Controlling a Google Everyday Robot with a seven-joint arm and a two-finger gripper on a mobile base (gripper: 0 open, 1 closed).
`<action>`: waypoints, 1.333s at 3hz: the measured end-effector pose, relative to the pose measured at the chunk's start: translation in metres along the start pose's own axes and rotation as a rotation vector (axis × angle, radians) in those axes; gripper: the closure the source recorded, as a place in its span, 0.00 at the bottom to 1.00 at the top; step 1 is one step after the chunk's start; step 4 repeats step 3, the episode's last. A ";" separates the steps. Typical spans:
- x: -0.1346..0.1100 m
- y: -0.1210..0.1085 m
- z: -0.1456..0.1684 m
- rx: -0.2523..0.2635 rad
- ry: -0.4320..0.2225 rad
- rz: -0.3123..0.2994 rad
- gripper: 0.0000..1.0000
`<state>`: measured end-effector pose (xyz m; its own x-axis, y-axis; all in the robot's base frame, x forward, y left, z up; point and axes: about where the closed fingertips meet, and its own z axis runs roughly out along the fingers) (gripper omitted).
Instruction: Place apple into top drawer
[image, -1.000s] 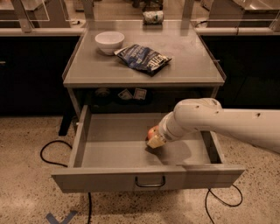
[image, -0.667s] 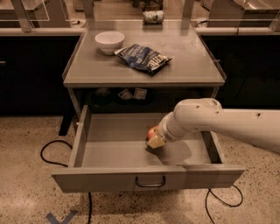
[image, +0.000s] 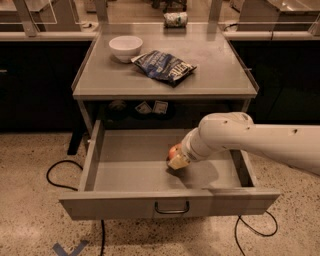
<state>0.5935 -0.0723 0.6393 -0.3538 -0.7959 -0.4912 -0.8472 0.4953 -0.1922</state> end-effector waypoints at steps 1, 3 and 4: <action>0.000 0.000 0.000 0.000 0.000 0.000 0.12; 0.000 0.000 0.000 0.000 0.000 0.000 0.00; 0.000 0.000 0.000 0.000 0.000 0.000 0.00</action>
Offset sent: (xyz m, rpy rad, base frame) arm 0.0000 0.0000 0.0000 0.0000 0.0000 0.0000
